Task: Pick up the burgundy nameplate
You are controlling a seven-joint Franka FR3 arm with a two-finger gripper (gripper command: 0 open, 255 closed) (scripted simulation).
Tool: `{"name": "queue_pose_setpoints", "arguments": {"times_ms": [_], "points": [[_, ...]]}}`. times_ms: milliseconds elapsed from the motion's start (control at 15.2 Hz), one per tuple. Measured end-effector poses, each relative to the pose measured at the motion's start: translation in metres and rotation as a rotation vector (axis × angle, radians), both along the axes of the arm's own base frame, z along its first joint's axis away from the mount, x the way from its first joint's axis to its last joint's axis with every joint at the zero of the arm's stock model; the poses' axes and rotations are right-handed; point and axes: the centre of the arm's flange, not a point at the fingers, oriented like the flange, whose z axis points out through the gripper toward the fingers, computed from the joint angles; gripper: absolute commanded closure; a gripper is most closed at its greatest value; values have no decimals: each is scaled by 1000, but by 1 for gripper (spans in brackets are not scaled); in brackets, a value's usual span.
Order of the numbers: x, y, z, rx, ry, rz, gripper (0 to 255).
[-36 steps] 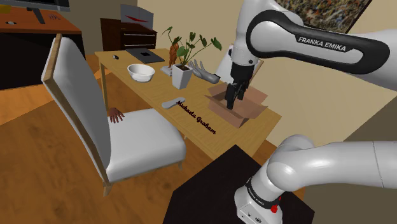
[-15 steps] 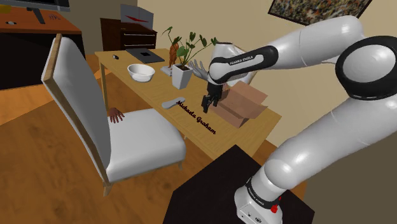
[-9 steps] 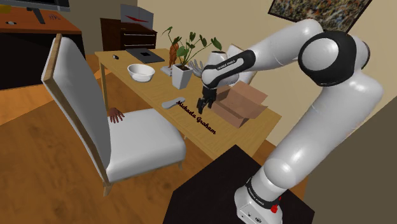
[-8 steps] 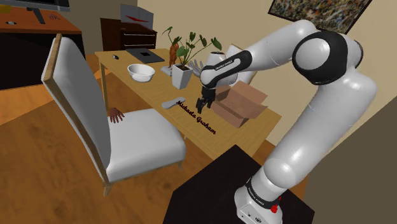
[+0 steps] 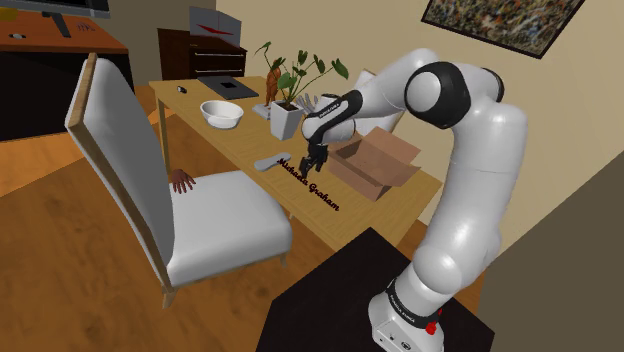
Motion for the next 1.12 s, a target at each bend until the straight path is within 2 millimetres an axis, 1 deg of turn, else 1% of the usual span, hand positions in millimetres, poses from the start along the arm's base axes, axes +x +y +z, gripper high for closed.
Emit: {"name": "queue_pose_setpoints", "arguments": {"times_ms": [132,264,462,792,858,1122], "points": [[18,-12,-17,5,-8,-3,0],[31,-23,-32,9,-15,-6,0],[38,-24,-49,11,-18,-7,0],[39,-23,-75,12,-18,-7,0],[38,-24,-77,12,-18,-7,255],[38,-25,-78,11,-19,-7,255]]}}
